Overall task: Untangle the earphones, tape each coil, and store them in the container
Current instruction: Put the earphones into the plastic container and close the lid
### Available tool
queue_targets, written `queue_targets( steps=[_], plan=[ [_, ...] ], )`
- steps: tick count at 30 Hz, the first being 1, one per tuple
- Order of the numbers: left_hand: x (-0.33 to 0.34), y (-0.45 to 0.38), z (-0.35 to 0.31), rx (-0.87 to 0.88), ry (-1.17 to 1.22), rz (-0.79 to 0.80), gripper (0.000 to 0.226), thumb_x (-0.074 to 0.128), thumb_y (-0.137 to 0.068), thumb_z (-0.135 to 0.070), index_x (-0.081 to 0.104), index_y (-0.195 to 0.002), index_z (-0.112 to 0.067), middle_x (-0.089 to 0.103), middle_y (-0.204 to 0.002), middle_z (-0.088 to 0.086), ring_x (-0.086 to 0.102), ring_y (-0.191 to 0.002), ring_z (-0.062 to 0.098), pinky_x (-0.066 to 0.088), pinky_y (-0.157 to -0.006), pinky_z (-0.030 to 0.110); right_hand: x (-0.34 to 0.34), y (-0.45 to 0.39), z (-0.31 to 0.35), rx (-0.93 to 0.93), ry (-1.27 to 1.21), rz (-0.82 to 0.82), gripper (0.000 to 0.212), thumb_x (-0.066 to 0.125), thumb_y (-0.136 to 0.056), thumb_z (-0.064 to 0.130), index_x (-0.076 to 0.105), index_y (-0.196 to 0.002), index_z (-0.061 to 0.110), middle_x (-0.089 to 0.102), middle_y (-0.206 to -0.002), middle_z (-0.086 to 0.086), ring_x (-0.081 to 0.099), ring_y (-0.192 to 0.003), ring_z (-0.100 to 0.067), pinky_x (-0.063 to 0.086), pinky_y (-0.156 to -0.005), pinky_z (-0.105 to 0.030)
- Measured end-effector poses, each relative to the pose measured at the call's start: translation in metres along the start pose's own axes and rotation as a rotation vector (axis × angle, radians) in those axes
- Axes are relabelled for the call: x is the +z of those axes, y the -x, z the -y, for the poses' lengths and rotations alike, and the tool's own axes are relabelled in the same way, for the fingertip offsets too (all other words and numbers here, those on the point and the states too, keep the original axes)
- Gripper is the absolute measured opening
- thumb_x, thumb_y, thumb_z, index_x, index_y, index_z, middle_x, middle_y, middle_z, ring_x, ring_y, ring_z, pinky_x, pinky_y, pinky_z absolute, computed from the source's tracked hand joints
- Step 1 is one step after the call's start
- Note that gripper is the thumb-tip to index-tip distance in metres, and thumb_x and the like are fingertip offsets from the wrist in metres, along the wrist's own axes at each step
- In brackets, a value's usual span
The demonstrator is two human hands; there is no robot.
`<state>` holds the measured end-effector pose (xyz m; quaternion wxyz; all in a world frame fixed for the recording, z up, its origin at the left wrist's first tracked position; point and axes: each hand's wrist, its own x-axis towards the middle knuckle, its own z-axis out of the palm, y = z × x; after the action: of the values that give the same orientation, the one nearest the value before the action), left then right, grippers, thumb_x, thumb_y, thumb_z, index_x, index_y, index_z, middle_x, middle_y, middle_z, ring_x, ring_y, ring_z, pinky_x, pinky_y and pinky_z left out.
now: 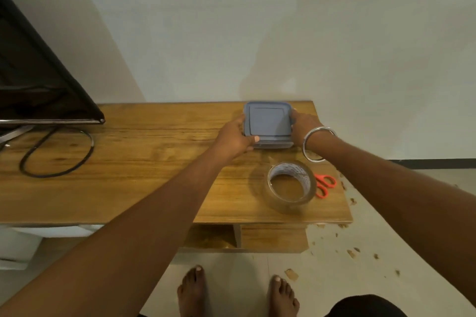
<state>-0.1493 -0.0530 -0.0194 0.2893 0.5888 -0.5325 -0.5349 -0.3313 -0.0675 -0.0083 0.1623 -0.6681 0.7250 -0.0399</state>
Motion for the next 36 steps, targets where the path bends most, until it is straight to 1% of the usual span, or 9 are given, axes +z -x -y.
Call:
queue_targets(
  steps=[9, 14, 17, 20, 25, 28, 30, 32, 36],
  plan=[
    [0.033, -0.019, -0.013, 0.030, -0.040, 0.042, 0.086, 0.070, -0.086, -0.006, 0.019, -0.153, -0.023, 0.039, -0.150, 0.012, 0.056, -0.119, 0.027, 0.059, -0.084, 0.042, -0.008, -0.005, -0.036, 0.040, -0.005, -0.061, 0.054, 0.049, -0.089, 0.007, 0.030, -0.140, 0.010, 0.054, -0.114, -0.023, 0.055, -0.099, -0.036, 0.040, -0.070, -0.034],
    [0.036, -0.003, -0.003, 0.027, -0.063, -0.024, 0.083, 0.066, -0.090, -0.029, 0.012, -0.153, -0.031, 0.044, -0.146, 0.010, 0.063, -0.108, 0.024, 0.061, -0.072, 0.032, -0.001, 0.006, -0.042, 0.062, -0.163, -0.172, 0.055, 0.042, -0.093, 0.009, 0.024, -0.144, 0.016, 0.051, -0.118, -0.024, 0.054, -0.101, -0.041, 0.044, -0.080, -0.040],
    [0.040, 0.018, 0.009, -0.084, -0.161, -0.047, 0.086, 0.064, -0.083, -0.055, 0.017, -0.151, -0.029, 0.046, -0.144, 0.010, 0.062, -0.112, 0.026, 0.056, -0.089, 0.043, 0.006, 0.026, -0.042, 0.124, -0.325, -0.303, 0.048, 0.042, -0.090, 0.000, 0.031, -0.137, 0.004, 0.042, -0.128, -0.022, 0.052, -0.107, -0.041, 0.043, -0.086, -0.038],
    [0.042, 0.044, 0.015, -0.096, -0.227, -0.041, 0.082, 0.063, -0.081, -0.062, 0.033, -0.144, -0.018, 0.053, -0.135, 0.006, 0.057, -0.117, 0.024, 0.050, -0.098, 0.046, 0.021, 0.051, -0.044, 0.134, -0.333, -0.371, 0.038, 0.045, -0.086, -0.003, 0.040, -0.123, 0.004, 0.043, -0.124, -0.018, 0.051, -0.104, -0.036, 0.045, -0.087, -0.040],
    [0.048, 0.074, 0.015, -0.111, -0.277, -0.045, 0.055, 0.077, -0.076, -0.045, 0.055, -0.118, -0.016, 0.061, -0.108, 0.001, 0.066, -0.091, 0.019, 0.060, -0.077, 0.042, 0.043, 0.087, -0.054, 0.182, -0.135, -0.200, 0.025, 0.046, -0.093, 0.016, 0.052, -0.117, 0.009, 0.047, -0.122, -0.015, 0.047, -0.111, -0.033, 0.043, -0.094, -0.043],
    [0.052, 0.082, 0.015, -0.133, -0.281, -0.051, 0.027, 0.074, -0.083, -0.022, 0.062, -0.106, -0.011, 0.067, -0.098, 0.005, 0.071, -0.070, 0.016, 0.062, -0.061, 0.034, 0.044, 0.101, -0.055, 0.133, -0.153, -0.161, 0.024, 0.048, -0.094, 0.023, 0.054, -0.115, 0.013, 0.048, -0.123, -0.011, 0.045, -0.113, -0.030, 0.042, -0.096, -0.039],
    [0.050, 0.085, 0.014, -0.120, -0.301, -0.084, 0.014, 0.070, -0.086, -0.016, 0.063, -0.096, -0.011, 0.068, -0.091, 0.006, 0.070, -0.061, 0.016, 0.061, -0.057, 0.032, 0.046, 0.109, -0.052, 0.115, -0.154, -0.134, 0.028, 0.056, -0.091, 0.025, 0.053, -0.116, 0.014, 0.048, -0.123, -0.009, 0.044, -0.112, -0.028, 0.041, -0.097, -0.037],
    [0.043, 0.087, 0.014, -0.132, -0.291, -0.121, 0.012, 0.069, -0.087, -0.015, 0.062, -0.094, -0.009, 0.068, -0.091, 0.008, 0.070, -0.059, 0.018, 0.061, -0.057, 0.032, 0.049, 0.114, -0.049, 0.113, -0.172, -0.112, 0.035, 0.064, -0.085, 0.024, 0.054, -0.116, 0.013, 0.047, -0.121, -0.009, 0.044, -0.110, -0.028, 0.040, -0.096, -0.034],
    [0.016, 0.090, 0.016, -0.158, -0.253, -0.201, 0.020, 0.069, -0.087, -0.016, 0.060, -0.101, -0.005, 0.066, -0.092, 0.008, 0.069, -0.056, 0.019, 0.058, -0.049, 0.026, 0.057, 0.115, -0.031, 0.055, -0.268, -0.158, 0.025, 0.060, -0.088, 0.018, 0.057, -0.111, 0.009, 0.050, -0.114, -0.011, 0.049, -0.105, -0.027, 0.042, -0.094, -0.034]
  ],
)
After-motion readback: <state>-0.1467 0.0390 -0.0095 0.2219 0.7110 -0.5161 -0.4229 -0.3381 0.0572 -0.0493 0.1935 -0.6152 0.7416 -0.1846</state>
